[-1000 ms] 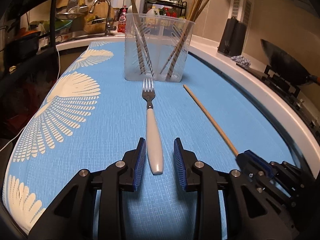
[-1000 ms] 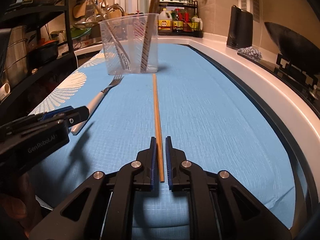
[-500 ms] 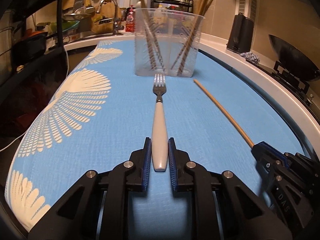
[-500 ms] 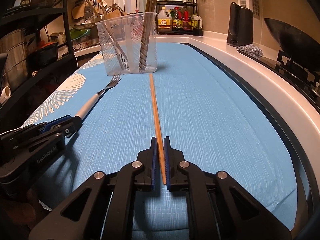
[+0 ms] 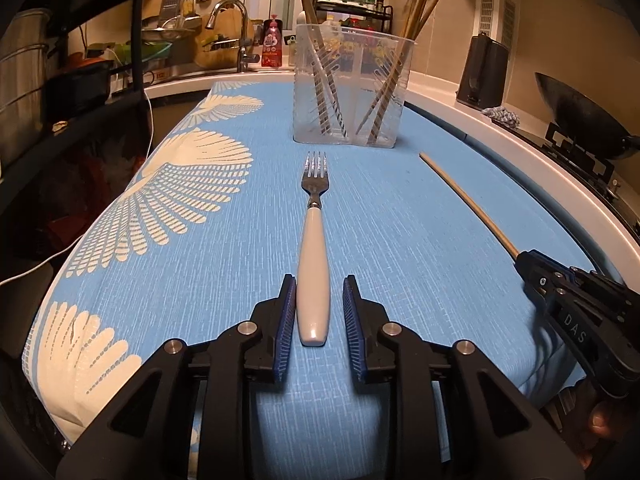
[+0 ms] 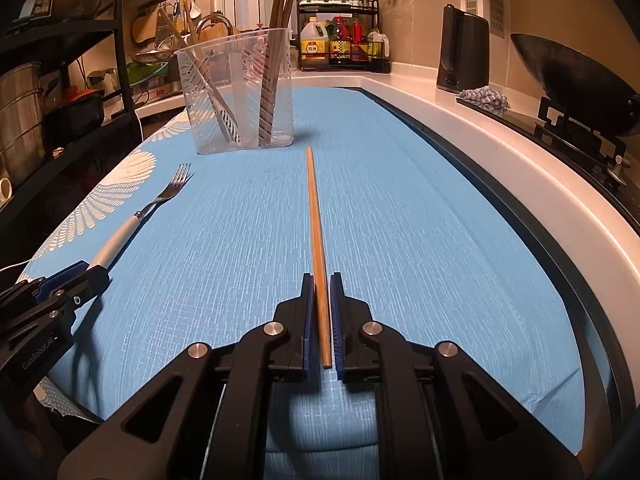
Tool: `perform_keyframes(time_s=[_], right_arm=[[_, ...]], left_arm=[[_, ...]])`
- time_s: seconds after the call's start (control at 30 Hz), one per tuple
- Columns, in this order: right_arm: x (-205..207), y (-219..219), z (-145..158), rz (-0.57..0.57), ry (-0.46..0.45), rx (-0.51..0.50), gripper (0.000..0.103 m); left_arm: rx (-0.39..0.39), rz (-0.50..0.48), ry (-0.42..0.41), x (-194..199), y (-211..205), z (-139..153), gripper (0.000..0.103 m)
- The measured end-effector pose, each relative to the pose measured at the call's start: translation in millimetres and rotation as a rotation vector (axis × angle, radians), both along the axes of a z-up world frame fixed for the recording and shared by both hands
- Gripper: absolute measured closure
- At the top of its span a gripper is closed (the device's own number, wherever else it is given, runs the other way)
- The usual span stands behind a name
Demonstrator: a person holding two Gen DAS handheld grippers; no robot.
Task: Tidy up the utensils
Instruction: 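Lift the fork and chopstick up and lower them into the clear container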
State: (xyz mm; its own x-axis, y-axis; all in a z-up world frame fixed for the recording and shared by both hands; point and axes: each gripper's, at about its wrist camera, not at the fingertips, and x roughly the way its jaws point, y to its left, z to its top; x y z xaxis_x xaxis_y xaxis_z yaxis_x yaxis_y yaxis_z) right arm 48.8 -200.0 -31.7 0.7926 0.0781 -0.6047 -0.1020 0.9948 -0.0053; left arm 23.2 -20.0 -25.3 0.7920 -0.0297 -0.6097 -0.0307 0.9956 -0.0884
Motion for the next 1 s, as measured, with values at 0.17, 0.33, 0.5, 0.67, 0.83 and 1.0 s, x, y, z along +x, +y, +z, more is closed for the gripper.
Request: perform_keyframes(time_s=[0.17,0.33,0.5,0.67,0.83,1.0], right_arm=[[-1.1,0.5,-1.1,0.006,-0.014,0.0,0.093],[-0.7,2.8,-1.8,0.009,-0.02,-0.004,0.093],[-0.3,3.4,-2.0,0.009,-0.027,-0.006,0.093],[1.5,3.9,-1.2,0.01,-0.023,-0.008,0.093],[2.7,4.3,-0.7,0.009,-0.023,-0.011,0.094],[4.5,4.7,0.0,0.016,-0.016,-0.01,0.096]], left_arm=[[0.01,0.013,-0.028,2.8,-3.1,-2.4,0.078],[0.011,0.014,-0.052,5.4,-5.6,-3.7,0.078],[0.014,0.015,-0.06,5.4,-4.8,-4.7,0.078],[0.016,0.015,-0.062,5.4,-5.4,-5.5,0.078],[0.017,0.016,-0.065,4.5,-4.3,-5.4,0.078],[0.019,0.021,-0.061,5.5,-3.6,-5.0,0.084]])
